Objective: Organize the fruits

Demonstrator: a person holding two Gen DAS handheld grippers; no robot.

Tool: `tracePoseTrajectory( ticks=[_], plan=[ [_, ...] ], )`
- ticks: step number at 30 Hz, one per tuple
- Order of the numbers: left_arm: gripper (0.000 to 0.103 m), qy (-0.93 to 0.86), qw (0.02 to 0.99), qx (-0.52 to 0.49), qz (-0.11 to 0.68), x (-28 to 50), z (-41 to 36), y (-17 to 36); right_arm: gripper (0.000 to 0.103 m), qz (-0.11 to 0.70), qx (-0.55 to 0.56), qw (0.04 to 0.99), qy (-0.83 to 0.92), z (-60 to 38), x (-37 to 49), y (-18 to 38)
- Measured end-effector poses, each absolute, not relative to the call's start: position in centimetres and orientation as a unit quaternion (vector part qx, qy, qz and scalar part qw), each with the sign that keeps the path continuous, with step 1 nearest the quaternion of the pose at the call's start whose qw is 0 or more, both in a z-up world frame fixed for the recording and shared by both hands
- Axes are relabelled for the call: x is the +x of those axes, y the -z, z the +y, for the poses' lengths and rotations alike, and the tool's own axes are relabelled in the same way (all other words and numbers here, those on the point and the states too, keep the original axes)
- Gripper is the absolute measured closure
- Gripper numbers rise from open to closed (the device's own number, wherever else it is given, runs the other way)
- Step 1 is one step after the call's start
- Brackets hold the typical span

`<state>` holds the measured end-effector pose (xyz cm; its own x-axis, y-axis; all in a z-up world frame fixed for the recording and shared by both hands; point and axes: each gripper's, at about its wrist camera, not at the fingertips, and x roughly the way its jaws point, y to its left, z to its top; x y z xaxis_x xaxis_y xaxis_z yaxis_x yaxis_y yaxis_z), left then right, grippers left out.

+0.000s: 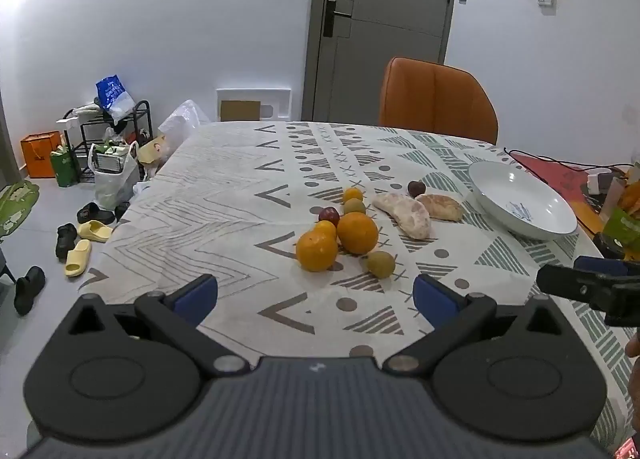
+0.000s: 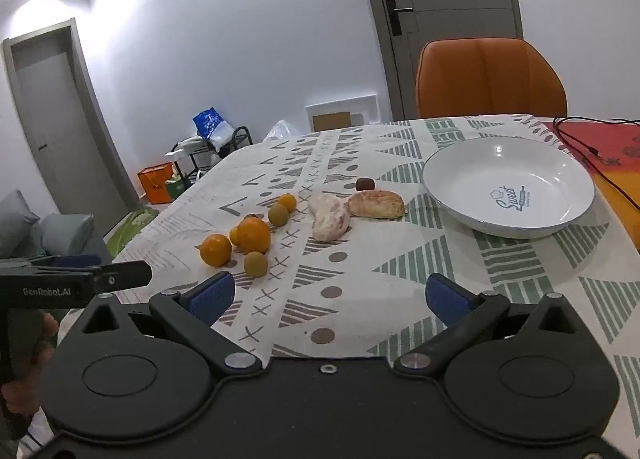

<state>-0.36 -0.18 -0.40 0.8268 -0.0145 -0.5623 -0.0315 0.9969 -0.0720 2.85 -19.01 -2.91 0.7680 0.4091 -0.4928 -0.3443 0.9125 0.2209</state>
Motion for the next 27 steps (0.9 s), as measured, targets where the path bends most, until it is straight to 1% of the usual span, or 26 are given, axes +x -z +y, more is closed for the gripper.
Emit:
tracePoseTrajectory(
  ticks=[6, 8, 27],
  plan=[
    [0.000, -0.006, 0.954, -0.037, 0.297, -1.3, -0.7, 0.5, 0.000, 0.278, 0.058, 0.937, -0.204, -20.3, 2.6, 3.4],
    [0.000, -0.008, 0.951, -0.039, 0.306, -0.1, -0.4, 0.6, 0.000, 0.278, 0.058, 0.937, -0.203, -21.3, 2.4, 3.6],
    [0.000, -0.002, 0.950, -0.043, 0.308, 0.0, -0.1, 1.0, 0.000, 0.274, 0.051, 0.938, -0.204, -21.1, 2.4, 3.2]
  ],
)
